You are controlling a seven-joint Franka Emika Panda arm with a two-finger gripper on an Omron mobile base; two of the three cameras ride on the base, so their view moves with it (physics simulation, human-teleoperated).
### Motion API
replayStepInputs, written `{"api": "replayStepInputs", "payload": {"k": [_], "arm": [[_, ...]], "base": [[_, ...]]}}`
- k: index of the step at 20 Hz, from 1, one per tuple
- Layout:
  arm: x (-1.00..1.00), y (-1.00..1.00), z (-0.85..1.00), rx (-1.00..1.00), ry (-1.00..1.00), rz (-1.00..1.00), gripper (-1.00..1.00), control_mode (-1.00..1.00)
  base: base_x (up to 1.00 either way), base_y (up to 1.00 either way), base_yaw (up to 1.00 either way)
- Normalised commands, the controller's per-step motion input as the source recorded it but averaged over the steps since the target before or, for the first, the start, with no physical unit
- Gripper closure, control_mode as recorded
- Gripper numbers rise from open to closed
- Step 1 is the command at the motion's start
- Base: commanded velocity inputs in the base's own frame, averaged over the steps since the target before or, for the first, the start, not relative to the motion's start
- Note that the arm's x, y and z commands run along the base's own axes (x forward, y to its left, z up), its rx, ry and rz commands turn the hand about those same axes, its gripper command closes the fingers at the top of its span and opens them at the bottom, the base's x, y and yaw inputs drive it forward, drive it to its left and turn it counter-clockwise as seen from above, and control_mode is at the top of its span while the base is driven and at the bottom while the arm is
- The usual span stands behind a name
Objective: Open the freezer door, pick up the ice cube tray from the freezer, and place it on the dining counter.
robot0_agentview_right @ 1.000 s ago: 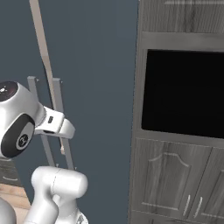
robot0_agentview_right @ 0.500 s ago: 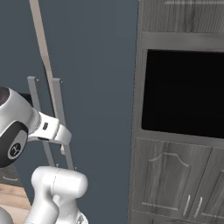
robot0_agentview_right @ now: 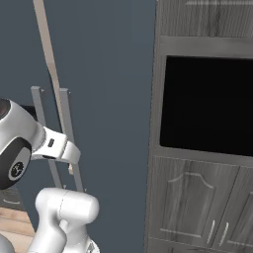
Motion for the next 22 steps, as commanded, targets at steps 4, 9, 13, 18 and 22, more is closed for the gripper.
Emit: {"api": "replayStepInputs", "payload": {"k": [4,9,13,18,22], "arm": [[0.00,0.00,0.00,0.00,0.00,0.00,-1.00,1.00],[0.00,0.00,0.00,0.00,0.00,0.00,-1.00,1.00],[0.00,0.00,0.00,0.00,0.00,0.00,-1.00,1.00],[0.00,0.00,0.00,0.00,0.00,0.00,-1.00,1.00],[0.00,0.00,0.00,0.00,0.00,0.00,-1.00,1.00]], "base": [[0.00,0.00,0.00],[-0.02,-0.14,0.00],[-0.03,-0.43,0.03],[0.00,-0.41,0.08],[0.00,-0.19,0.06]]}}
